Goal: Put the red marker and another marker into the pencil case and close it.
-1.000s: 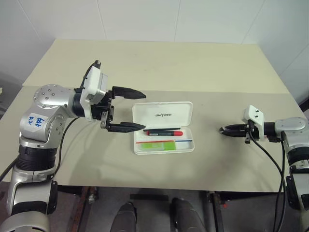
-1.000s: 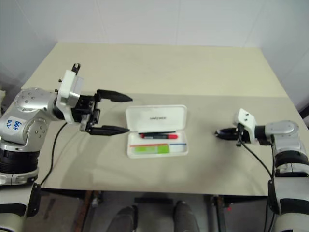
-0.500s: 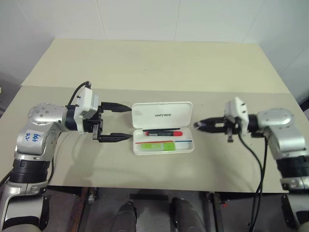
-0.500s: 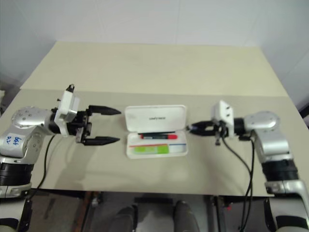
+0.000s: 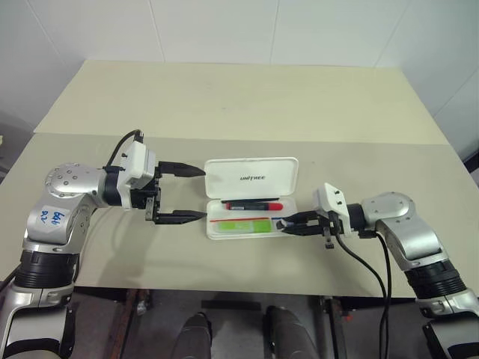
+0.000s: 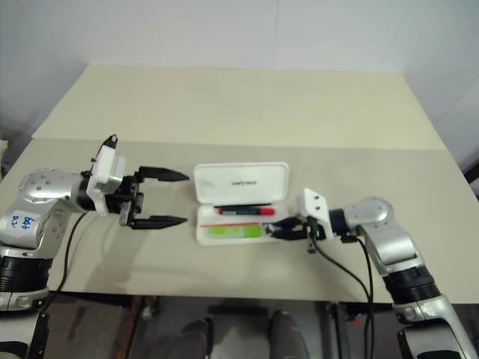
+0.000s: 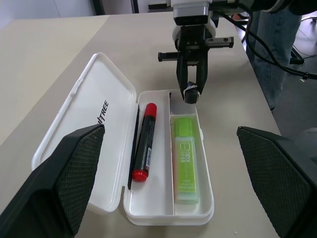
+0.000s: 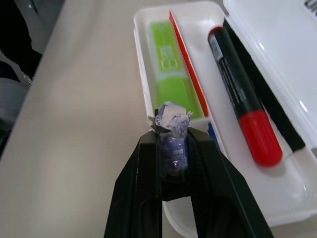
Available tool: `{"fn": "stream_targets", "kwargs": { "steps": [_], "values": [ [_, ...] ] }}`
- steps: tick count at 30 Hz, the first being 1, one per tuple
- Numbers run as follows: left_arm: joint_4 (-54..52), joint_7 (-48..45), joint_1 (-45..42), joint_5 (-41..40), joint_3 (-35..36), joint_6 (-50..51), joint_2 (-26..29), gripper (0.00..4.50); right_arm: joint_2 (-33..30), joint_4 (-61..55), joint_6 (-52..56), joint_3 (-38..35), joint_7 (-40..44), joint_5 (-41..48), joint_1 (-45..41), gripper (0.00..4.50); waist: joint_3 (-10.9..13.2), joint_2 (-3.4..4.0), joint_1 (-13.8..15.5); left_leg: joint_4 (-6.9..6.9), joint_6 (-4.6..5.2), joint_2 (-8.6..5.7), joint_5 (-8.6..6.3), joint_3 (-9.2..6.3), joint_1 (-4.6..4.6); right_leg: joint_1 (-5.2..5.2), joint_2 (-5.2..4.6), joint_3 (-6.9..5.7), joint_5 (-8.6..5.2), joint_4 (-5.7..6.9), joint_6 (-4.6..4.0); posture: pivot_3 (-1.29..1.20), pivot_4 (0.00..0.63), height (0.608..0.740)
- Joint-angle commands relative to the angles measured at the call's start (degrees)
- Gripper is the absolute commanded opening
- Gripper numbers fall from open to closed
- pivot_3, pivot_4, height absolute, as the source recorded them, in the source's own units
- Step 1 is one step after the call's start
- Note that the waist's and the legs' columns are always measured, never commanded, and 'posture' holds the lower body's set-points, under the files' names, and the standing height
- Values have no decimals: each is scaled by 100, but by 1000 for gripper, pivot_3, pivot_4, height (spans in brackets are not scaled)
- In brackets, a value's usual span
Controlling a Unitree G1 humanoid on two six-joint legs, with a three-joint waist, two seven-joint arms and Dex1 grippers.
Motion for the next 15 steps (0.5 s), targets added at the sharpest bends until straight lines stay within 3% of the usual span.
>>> {"fn": "stream_targets", "kwargs": {
  "steps": [1, 11, 15],
  "values": [
    [-206, 46, -1, -48, 46, -22, 0, 4500, 63, 80, -174, 5, -43, -62, -125, 379, 0, 0, -1, 0, 0, 0, 0, 0, 0, 0, 0, 0, 0, 0, 0, 0, 150, 740],
    [-239, 115, 34, -51, 70, -47, -37, 4500, 182, 354, -261, 111, -7, -206, -333, 379, 0, 0, -1, 0, 0, 0, 0, -1, 1, 0, 1, 0, 0, 1, 0, 0, 150, 740],
    [-237, 135, 33, -44, 71, -59, -41, 4500, 227, 406, -278, 132, -20, -256, -412, 1751, 0, 0, 0, 0, 0, 0, 0, 0, 1, 0, 0, 0, 0, 0, 0, 0, 150, 740]
  ]
}}
